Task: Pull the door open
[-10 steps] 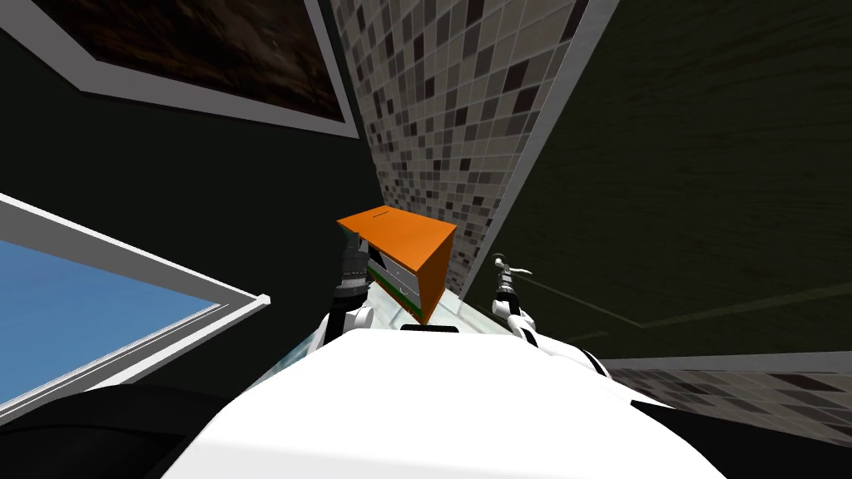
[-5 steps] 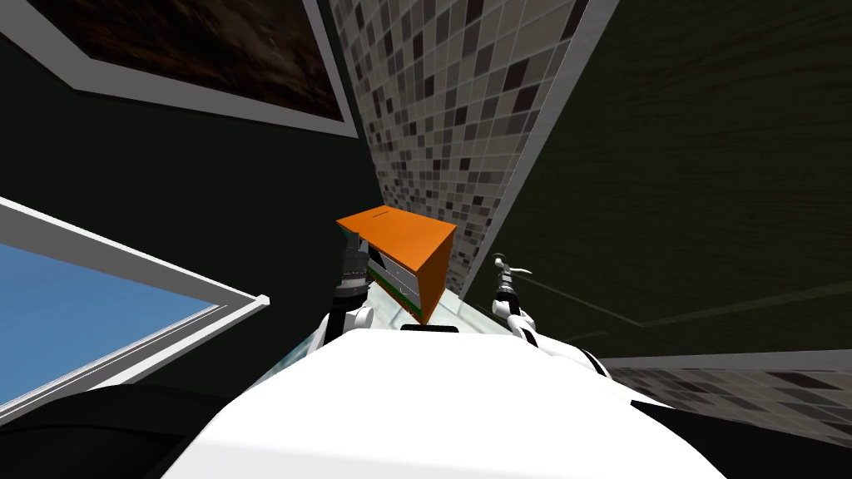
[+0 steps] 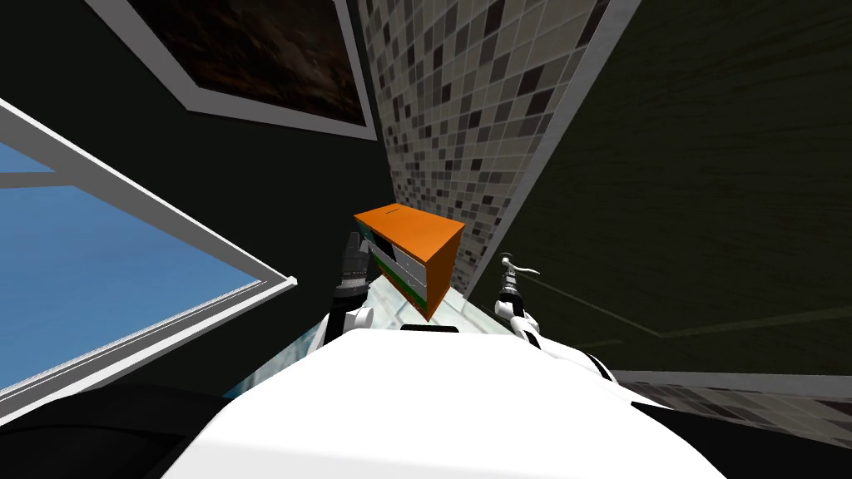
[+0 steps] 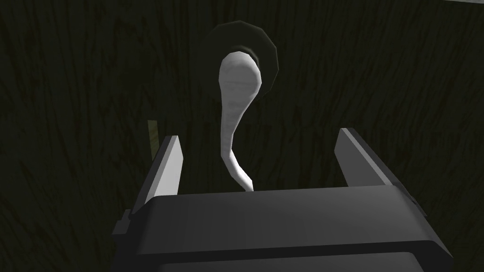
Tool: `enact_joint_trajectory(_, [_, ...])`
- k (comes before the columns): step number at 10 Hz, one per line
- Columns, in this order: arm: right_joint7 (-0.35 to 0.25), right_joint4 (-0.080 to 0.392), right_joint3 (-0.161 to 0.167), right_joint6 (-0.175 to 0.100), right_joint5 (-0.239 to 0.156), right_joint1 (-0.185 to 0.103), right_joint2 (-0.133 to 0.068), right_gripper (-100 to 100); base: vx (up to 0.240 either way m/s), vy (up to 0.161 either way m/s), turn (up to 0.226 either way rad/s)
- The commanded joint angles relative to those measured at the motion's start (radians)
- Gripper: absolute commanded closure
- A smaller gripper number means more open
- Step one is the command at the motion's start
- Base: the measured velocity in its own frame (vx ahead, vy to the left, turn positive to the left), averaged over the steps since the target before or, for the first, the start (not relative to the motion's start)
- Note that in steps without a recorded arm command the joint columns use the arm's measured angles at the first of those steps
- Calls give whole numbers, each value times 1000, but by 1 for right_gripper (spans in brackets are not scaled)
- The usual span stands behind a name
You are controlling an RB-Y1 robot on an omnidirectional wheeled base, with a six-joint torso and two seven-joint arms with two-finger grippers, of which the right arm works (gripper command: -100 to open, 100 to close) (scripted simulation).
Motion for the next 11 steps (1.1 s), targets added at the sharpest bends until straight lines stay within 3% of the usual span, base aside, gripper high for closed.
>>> enact_joint_trajectory(1, [-3,28,0,-21,-3,-8,-6,-100,-23,10,-13])
enact_joint_trajectory(3, [12,32,-8,-22,-46,4,-24,-100,52,-26,255])
enact_joint_trajectory(5, [23,35,-14,-24,-74,12,-35,-100,125,-120,69])
enact_joint_trajectory(7, [26,36,-16,-24,-84,14,-39,-100,124,-141,24])
enact_joint_trajectory(8, [20,61,-14,-38,-81,3,-45,-100,-4,-23,60])
enact_joint_trajectory(9, [20,61,-14,-38,-81,3,-45,100,-1,7,-24])
enact_joint_trajectory(11, [20,61,-14,-38,-81,3,-45,100,-1,8,-21])
